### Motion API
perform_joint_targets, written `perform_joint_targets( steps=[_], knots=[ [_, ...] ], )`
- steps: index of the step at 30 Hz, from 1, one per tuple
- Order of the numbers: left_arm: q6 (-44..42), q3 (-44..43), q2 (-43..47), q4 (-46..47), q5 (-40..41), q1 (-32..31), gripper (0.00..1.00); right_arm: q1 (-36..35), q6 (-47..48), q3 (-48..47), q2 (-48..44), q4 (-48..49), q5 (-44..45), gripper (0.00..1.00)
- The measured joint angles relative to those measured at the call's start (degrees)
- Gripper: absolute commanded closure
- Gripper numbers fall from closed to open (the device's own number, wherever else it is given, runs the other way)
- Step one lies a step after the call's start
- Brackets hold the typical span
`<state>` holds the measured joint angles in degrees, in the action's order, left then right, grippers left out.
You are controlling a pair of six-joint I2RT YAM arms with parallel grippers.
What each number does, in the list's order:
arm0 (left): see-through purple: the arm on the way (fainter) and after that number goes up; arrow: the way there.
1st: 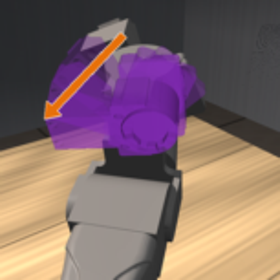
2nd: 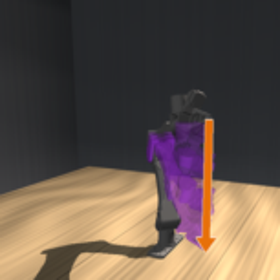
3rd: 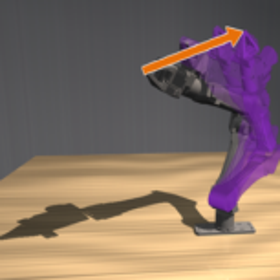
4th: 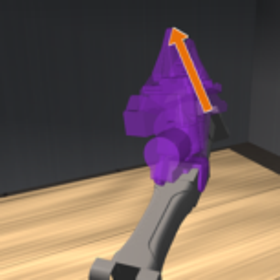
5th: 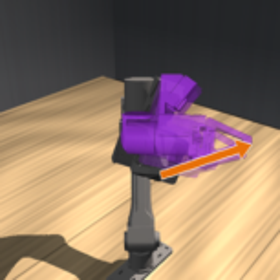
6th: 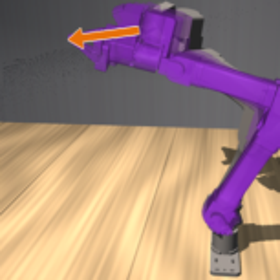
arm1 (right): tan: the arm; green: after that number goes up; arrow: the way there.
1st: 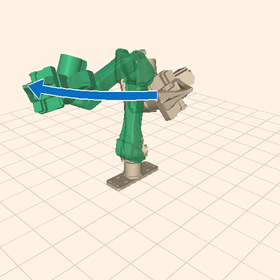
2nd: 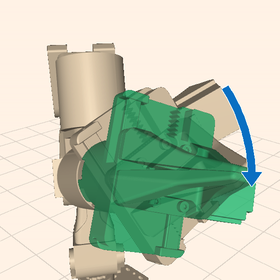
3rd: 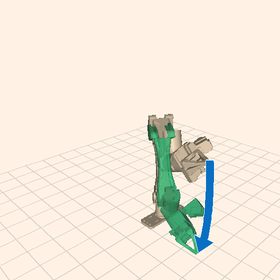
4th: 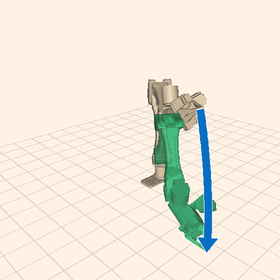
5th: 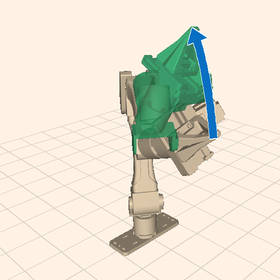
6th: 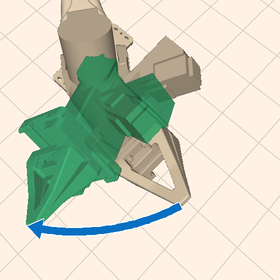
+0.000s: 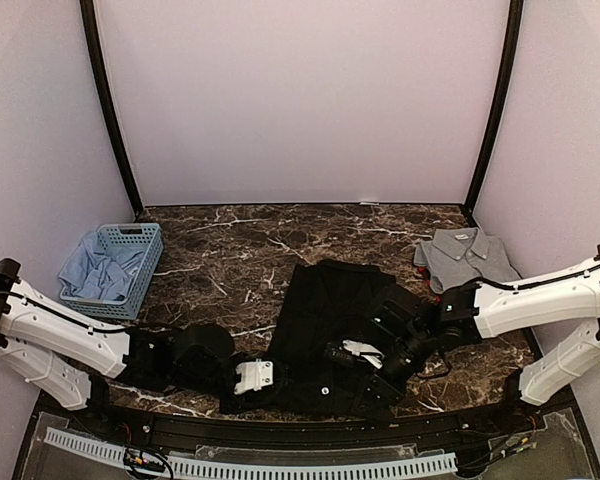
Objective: Fold and stack the long sleeve shirts
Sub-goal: Pick up the 2/3-rectangle-folded shirt from the center of the board, then fold the 2/3-rectangle-folded shirt at the center of the board.
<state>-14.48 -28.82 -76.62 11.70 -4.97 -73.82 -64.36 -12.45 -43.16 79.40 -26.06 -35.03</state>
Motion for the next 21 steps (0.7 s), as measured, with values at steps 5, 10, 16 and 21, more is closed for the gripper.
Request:
perform_joint_targets(
  steps=[5,10,16,21],
  knots=[
    [-0.52,-3.10,-0.02,-1.70,-0.42,-0.02,0.98,0.68,-0.04,0.00,-0.20,-0.83,0.22,0.99],
    [1.09,-5.60,-0.02,-4.94,-1.66,-0.02,1.00,0.98,0.07,-0.31,-0.59,-1.97,2.47,0.76],
    [4.87,-8.44,0.13,-10.16,-4.20,0.02,1.00,0.98,0.22,-1.20,-3.30,-2.99,7.85,0.31],
    [9.25,-10.47,0.28,-14.14,-7.26,1.95,1.00,-0.33,0.15,-2.14,-6.40,-3.13,12.70,0.25]
  ],
)
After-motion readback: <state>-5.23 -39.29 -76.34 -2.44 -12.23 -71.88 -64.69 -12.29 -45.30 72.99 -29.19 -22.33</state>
